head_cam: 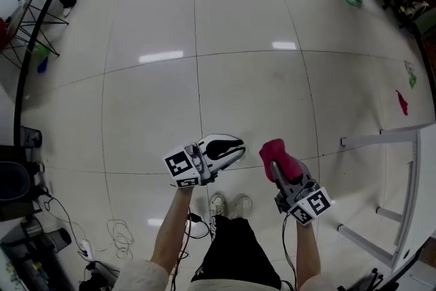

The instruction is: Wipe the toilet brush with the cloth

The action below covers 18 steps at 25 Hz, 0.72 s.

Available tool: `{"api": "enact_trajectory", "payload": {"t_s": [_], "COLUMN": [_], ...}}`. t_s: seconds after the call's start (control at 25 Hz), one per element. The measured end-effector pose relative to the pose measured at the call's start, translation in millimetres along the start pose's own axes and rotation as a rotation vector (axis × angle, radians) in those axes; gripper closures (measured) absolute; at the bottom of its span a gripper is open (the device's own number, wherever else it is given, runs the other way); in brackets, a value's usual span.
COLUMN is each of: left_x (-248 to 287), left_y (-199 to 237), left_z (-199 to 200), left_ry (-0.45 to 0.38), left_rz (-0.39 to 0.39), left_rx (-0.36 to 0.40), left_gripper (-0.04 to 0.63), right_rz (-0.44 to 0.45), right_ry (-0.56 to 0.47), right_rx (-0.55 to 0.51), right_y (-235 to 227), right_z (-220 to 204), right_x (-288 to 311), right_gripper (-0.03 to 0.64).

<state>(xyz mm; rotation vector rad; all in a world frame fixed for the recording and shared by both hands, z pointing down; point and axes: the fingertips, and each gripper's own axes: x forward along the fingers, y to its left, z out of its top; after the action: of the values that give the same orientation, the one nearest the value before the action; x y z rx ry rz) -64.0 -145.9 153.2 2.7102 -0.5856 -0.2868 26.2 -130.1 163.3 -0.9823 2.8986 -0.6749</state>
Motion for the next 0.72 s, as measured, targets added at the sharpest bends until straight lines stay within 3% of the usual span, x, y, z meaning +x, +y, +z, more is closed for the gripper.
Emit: {"api": "enact_trajectory", "payload": {"t_s": [0.08, 0.24, 0.48, 0.56, 0.68, 0.72], "left_x": [2, 4, -5, -32, -83, -93], "left_y": [-9, -49, -110, -118, -121, -128], "left_z": [59, 165, 259, 273, 271, 266], "left_ry": [-0.054, -0.178, -0.176, -0.195, -0.238, -0.236], "left_rz": [0.064, 0.206, 0.453, 0.577, 0.846, 0.899], "left_rx": [0.081, 0.161, 0.355, 0.339, 0.189, 0.181], "left_gripper": [0.586, 0.592, 0.591, 0.591, 0.592, 0.592], "right_rz": [0.008, 0.013, -0.075, -0.114, -0.178, -0.199], "right_ry": [-0.064, -0.18, -0.265, -0.273, -0.263, -0.257], "right_rx": [-0.029, -0.048, -0.089, -0.127, -0.156, -0.149], "right_y": [18, 64, 114, 137, 164, 169], "right_z": [47, 141, 242, 258, 263, 260], "right_x": [9, 5, -20, -25, -35, -42], "right_gripper": [0.548, 0.548, 0.548, 0.548, 0.548, 0.548]}}
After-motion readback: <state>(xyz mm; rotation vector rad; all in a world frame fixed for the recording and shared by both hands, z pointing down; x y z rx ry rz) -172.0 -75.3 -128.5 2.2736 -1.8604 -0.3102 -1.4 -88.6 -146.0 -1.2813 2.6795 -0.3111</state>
